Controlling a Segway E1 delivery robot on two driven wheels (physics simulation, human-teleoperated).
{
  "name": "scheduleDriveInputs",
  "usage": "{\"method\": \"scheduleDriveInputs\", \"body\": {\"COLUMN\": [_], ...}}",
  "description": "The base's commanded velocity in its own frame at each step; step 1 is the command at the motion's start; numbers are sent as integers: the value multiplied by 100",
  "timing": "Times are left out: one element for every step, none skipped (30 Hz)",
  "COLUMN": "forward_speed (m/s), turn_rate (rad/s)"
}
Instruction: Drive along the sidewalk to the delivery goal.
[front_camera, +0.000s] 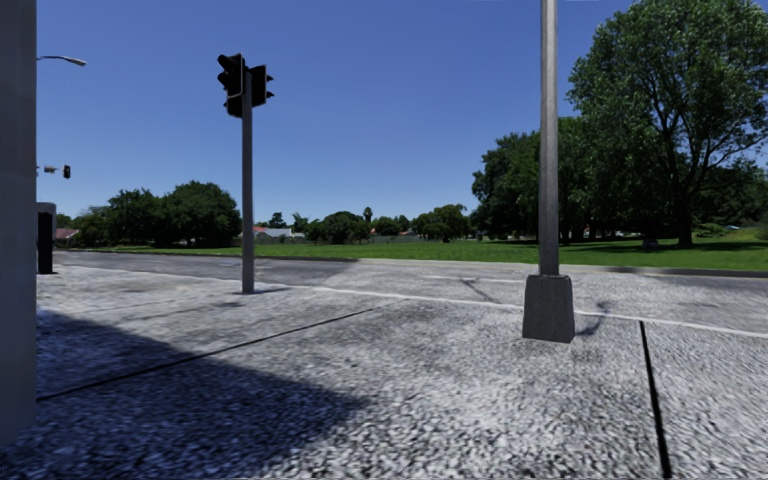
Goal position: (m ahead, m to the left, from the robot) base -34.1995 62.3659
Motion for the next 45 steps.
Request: {"method": "scheduleDriveInputs", "body": {"forward_speed": [200,200,200,200,194,194,184,180,177,177,176,176,176,176,176,176,176,176,176,176,176,176,176,176,176,176,180,200,200,200,200,200,200,200,200,200,200,200,200,200,200,200,200,200,200], "turn_rate": [0,15,15,32,39,39,50,55,58,58,60,60,61,61,62,63,63,67,68,68,68,68,68,68,68,68,68,68,68,68,68,68,68,68,68,67,66,66,66,65,65,65,65,65,65]}}
